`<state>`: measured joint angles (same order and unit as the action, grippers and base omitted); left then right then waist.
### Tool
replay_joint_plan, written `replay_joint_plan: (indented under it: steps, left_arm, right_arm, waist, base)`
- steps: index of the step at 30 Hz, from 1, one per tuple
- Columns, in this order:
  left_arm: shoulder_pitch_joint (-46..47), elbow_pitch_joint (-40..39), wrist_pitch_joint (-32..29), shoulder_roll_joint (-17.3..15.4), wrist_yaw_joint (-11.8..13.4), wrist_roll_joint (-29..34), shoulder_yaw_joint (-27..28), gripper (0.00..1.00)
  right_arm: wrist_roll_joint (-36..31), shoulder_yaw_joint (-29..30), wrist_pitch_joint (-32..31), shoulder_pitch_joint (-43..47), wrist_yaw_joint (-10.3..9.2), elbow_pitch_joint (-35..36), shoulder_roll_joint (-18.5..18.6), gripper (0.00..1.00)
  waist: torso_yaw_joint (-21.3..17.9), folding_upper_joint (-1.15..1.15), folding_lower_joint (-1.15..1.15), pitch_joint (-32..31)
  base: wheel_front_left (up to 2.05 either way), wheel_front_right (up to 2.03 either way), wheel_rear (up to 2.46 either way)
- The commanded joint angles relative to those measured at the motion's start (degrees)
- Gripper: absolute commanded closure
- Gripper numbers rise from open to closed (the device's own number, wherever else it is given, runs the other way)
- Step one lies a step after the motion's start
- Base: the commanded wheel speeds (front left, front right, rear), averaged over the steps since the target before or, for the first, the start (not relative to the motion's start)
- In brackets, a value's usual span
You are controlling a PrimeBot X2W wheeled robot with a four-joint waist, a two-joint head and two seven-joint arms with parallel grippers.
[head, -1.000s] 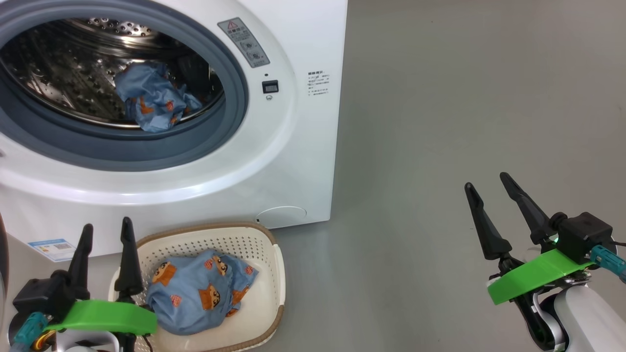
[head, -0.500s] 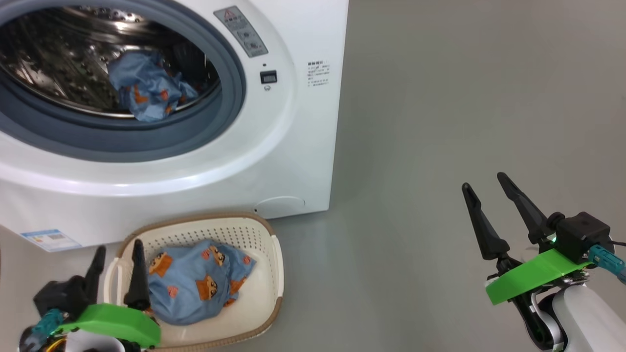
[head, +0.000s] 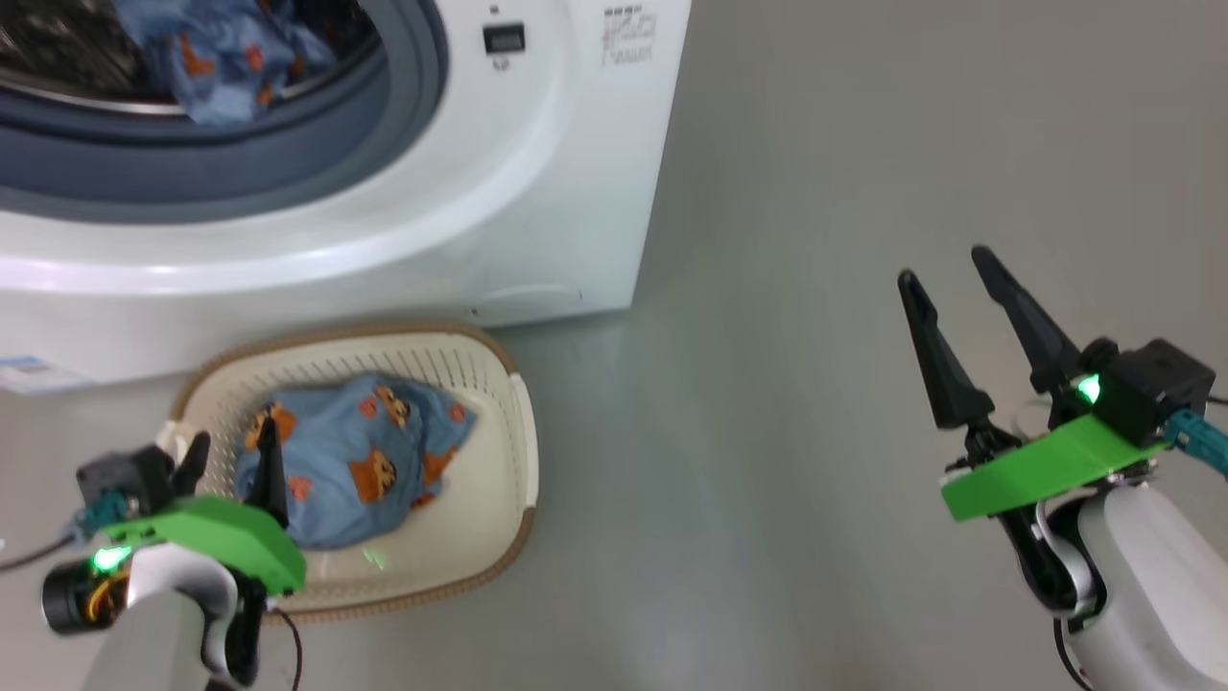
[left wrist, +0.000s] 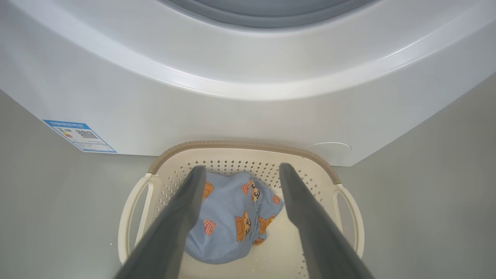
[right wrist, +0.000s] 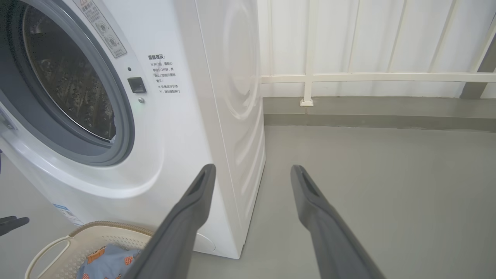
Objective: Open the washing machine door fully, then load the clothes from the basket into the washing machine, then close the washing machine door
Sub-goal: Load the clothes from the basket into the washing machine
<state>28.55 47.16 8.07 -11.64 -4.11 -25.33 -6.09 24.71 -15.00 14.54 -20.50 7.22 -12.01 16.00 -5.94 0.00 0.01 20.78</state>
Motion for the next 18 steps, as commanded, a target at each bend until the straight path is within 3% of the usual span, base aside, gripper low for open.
replay_joint_plan:
  steps: [1,9,18]
  left_arm:
    - [1.6,-0.2,0.2,-2.1,-0.3,-0.3,1.4,0.00]
    - [11.2,11.7,-0.4,-3.0,-1.3,0.0,0.0,0.00]
    - [19.7,21.2,-2.4,-4.4,-0.3,0.0,-0.5,0.00]
  right_arm:
    - [-0.2,-1.0,0.5,-0.7,0.26,1.5,0.3,0.00]
    - [-0.6,-1.5,0.5,-4.6,0.26,2.6,-0.3,0.00]
    - [-0.9,-1.8,0.5,-8.0,0.26,4.0,-1.2,0.00]
  waist:
    - [-0.5,0.00,-0.01,5.2]
    - [-1.3,0.00,-0.01,13.3]
    - [-3.4,0.00,-0.01,21.8]
  base:
    - [0.00,0.00,0.00]
    - [0.00,0.00,0.00]
    - [0.00,0.00,0.00]
